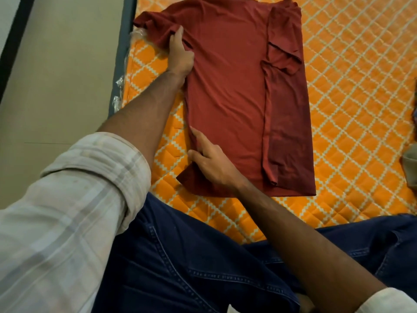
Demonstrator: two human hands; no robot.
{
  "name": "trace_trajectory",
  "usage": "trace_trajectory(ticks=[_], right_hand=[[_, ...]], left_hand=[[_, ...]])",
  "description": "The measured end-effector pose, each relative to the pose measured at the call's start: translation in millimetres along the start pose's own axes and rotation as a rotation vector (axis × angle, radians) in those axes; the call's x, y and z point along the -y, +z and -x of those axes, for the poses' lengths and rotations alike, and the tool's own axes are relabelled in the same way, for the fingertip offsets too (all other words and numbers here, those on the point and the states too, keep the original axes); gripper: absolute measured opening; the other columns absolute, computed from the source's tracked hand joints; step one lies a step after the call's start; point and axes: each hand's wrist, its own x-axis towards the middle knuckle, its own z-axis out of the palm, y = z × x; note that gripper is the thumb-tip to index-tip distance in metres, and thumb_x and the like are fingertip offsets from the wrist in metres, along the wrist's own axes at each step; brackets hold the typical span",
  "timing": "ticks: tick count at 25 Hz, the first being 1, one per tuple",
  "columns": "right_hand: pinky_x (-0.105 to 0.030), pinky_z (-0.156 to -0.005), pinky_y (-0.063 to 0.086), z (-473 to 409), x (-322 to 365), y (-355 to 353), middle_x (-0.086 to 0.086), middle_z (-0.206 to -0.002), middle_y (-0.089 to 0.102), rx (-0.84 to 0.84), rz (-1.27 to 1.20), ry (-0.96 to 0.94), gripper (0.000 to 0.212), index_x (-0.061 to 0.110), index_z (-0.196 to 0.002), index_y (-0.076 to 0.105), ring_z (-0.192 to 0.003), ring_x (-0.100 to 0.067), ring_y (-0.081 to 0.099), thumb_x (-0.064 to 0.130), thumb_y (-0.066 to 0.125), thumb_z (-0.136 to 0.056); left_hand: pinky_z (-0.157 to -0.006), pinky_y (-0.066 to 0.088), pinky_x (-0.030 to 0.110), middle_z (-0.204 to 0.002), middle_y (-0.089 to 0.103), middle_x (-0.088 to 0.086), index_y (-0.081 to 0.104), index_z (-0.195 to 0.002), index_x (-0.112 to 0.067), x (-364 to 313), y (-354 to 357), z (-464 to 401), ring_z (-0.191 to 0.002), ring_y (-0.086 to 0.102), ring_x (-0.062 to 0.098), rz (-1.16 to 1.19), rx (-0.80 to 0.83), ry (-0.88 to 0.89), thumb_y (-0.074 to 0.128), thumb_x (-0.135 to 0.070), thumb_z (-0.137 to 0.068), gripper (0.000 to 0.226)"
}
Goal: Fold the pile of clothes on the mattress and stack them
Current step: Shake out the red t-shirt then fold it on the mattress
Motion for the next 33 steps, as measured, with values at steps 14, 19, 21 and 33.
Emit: trace_trajectory(ticks=[14, 19, 21, 33], right_hand=[[-0.049, -0.086, 0.048, 47, -27, -81, 0.000, -0.073, 0.061, -0.094, 0.127, -0.062, 0.067, 0.038, -0.161, 0.004, -0.075, -0.025, 0.063, 0.029, 0.043, -0.107], [-0.046, -0.071, 0.053, 64, -58, -107, 0.001, -0.073, 0.055, -0.153, 0.370, -0.024, 0.076, 0.038, -0.160, -0.008, -0.070, -0.031, 0.064, 0.031, 0.045, -0.106], [-0.045, -0.068, 0.053, 66, -70, -113, 0.001, -0.075, 0.054, -0.158, 0.463, -0.017, 0.079, 0.036, -0.161, -0.007, -0.071, -0.033, 0.064, 0.031, 0.047, -0.103], [-0.036, -0.068, 0.040, 70, -99, -118, -0.009, -0.105, 0.069, -0.025, 0.659, 0.003, 0.074, 0.033, -0.160, 0.013, -0.094, -0.033, 0.068, 0.039, 0.054, -0.098]], left_hand=[[-0.122, 0.003, 0.038, -0.164, -0.011, 0.024, -0.005, -0.160, -0.009, -79, 95, 8, -0.154, -0.007, 0.032, -0.168, 0.271, 0.153, 0.046, -0.037, -0.106, 0.080], [-0.123, 0.003, 0.043, -0.164, 0.001, 0.024, -0.006, -0.159, -0.007, -76, 154, -1, -0.154, 0.002, 0.035, -0.352, 0.285, 0.169, 0.044, -0.046, -0.104, 0.084], [-0.123, 0.004, 0.045, -0.164, 0.008, 0.020, -0.005, -0.159, -0.007, -68, 170, -1, -0.153, 0.007, 0.034, -0.478, 0.257, 0.184, 0.042, -0.048, -0.104, 0.084], [-0.123, 0.005, 0.050, -0.161, 0.027, 0.018, 0.008, -0.160, -0.008, -43, 184, -9, -0.151, 0.019, 0.030, -0.912, 0.265, 0.446, 0.028, -0.054, -0.105, 0.074]])
